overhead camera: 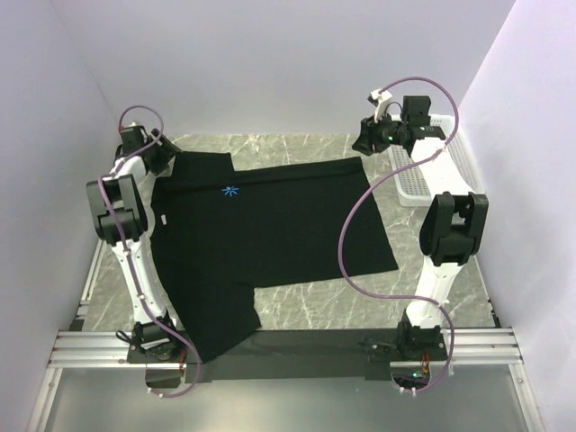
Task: Fold and stack the t-shirts
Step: Fold the tshirt
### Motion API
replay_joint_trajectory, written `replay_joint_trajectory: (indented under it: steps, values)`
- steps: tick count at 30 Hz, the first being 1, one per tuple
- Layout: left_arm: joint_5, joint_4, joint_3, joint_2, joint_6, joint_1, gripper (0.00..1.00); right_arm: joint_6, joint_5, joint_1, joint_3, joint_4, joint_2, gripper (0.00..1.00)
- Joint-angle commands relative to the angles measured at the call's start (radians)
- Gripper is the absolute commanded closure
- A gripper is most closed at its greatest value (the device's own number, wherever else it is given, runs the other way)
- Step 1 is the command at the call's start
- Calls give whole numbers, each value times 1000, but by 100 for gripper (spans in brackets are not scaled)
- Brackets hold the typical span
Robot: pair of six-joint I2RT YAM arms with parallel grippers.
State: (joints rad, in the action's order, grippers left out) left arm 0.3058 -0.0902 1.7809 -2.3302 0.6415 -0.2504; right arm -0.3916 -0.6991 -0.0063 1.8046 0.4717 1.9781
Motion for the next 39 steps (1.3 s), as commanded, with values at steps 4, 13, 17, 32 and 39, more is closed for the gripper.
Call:
replay_joint_trajectory:
  steps: [4,13,17,32,39]
  values:
    - [-105,-88,185,-86,26,26,24,57,-33,2,-28,-19,-56,46]
    - [-148,-221,310,-189,-22,65,37,100,-45,-6,-48,-35,-74,46]
    - [-146,-253,328,-202,-46,76,54,115,-51,-17,-44,-36,-73,46]
    - [-56,-178,227,-46,-146,79,99,154,-80,-54,-59,-47,-96,46]
    - [99,-57,26,136,-192,59,100,154,-82,-64,-99,-48,-127,46]
